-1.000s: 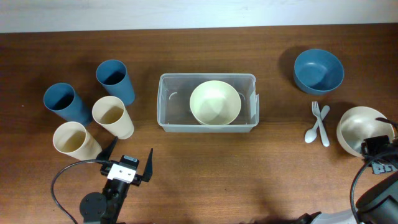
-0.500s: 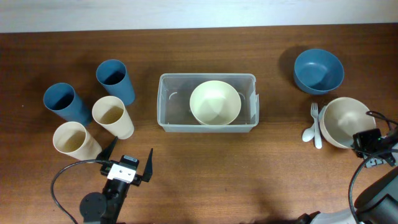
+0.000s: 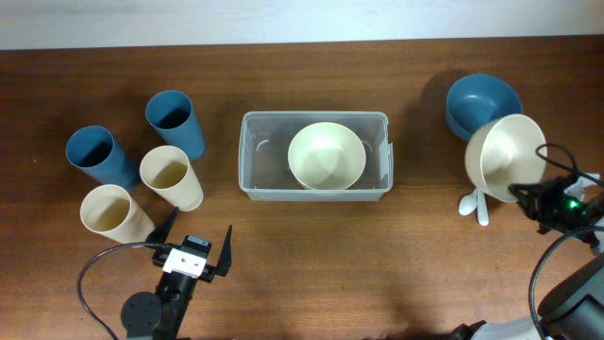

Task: Pack container
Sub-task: 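Carry the second cream bowl over the container and stack it into the first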

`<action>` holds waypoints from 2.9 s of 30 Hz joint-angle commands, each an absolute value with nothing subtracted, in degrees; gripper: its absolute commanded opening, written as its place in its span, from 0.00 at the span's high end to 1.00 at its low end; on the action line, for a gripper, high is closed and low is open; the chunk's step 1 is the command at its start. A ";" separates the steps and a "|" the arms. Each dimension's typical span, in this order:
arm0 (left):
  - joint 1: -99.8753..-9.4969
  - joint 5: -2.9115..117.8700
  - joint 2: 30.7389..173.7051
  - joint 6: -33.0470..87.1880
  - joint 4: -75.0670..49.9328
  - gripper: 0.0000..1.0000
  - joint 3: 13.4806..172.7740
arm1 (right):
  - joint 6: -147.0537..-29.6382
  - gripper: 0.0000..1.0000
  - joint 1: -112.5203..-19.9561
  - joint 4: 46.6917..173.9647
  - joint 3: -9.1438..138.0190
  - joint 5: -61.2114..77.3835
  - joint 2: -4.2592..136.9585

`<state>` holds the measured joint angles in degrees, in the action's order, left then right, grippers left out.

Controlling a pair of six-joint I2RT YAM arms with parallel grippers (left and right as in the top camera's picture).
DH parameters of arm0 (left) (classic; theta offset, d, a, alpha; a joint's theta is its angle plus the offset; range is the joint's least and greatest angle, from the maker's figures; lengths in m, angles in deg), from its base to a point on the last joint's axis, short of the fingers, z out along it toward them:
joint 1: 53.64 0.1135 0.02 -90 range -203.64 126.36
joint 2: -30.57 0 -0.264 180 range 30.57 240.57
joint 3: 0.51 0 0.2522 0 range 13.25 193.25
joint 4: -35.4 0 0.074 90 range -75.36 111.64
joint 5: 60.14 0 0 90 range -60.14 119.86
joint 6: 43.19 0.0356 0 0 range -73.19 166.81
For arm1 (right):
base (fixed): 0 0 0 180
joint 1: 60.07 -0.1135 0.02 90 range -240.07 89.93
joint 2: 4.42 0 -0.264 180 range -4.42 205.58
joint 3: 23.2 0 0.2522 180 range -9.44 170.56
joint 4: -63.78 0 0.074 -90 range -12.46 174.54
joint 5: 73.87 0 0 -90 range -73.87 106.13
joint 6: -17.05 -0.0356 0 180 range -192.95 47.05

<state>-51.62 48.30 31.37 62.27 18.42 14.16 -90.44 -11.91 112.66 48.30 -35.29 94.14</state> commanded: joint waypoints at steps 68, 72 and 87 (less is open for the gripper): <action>-51.33 47.88 30.94 62.77 18.37 0.00 13.76 | -100.26 0.96 -73.24 116.35 66.74 -0.95 97.22; -51.33 47.88 30.94 62.77 18.37 0.00 13.76 | -100.26 0.96 -73.24 116.68 66.74 -0.93 97.22; -51.33 47.88 30.94 62.77 18.37 0.00 13.76 | -100.21 0.20 -73.18 118.27 66.77 -0.76 97.22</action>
<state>-51.62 48.30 31.35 62.27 18.42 14.16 -100.24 -72.68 117.92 66.02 -1.24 97.11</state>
